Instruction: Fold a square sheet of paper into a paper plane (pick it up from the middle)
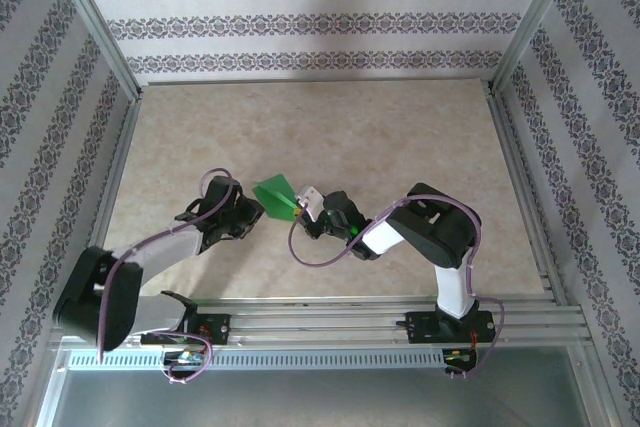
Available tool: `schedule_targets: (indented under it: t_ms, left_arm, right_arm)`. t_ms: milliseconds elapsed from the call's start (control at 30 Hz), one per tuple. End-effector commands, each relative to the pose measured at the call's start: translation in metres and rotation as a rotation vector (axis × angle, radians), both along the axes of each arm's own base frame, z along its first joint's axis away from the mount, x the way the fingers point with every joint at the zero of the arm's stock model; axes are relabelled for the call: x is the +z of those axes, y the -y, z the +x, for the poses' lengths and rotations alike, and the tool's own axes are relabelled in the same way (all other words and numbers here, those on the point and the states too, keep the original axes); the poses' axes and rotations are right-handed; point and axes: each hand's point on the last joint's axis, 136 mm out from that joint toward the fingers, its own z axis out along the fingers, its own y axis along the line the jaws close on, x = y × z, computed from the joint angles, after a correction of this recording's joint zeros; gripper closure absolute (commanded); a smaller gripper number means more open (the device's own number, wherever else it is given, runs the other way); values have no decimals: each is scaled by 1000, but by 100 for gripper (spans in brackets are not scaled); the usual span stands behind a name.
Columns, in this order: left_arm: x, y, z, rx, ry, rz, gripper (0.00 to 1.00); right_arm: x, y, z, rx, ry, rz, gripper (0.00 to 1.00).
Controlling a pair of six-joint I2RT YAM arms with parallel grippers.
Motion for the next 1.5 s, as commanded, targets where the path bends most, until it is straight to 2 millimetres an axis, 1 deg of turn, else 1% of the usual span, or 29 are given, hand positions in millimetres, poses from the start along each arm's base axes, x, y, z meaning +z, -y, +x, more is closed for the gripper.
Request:
schedule_targets:
  t_ms: [0, 167, 233, 400, 567, 800, 900, 1033, 1100, 1233, 1467]
  left_arm:
    - [10, 19, 17, -37, 38, -74, 84]
    - [1, 27, 31, -80, 10, -42, 87]
    - [-6, 29, 33, -80, -7, -53, 88]
    - [-17, 35, 31, -93, -39, -82, 90]
    - [-19, 37, 28, -105, -45, -80, 90]
    - [-23, 41, 36, -110, -40, -86, 90]
    - [-31, 40, 33, -110, -74, -75, 90]
    - [-42, 35, 22, -101, -141, -47, 91]
    - [-43, 34, 20, -100, -151, -38, 91]
    - [-43, 32, 19, -101, -154, -21, 91]
    - [-44, 32, 18, -102, -160, -21, 91]
  right_arm:
    - [0, 1, -3, 13, -22, 36, 87]
    - [-1, 1, -6, 41, -10, 27, 87]
    - [0, 2, -9, 74, -3, 23, 88]
    - [2, 7, -10, 143, 28, 22, 88]
    - [3, 6, -7, 180, 34, 34, 87]
    - [1, 7, -9, 200, 26, 40, 87]
    - [0, 7, -8, 195, 22, 39, 84]
    - [3, 6, -6, 179, 10, 39, 76]
    - [4, 5, -5, 169, 7, 36, 73]
    - [9, 2, -4, 151, 17, 36, 72]
    - [15, -2, -8, 142, 40, 24, 66]
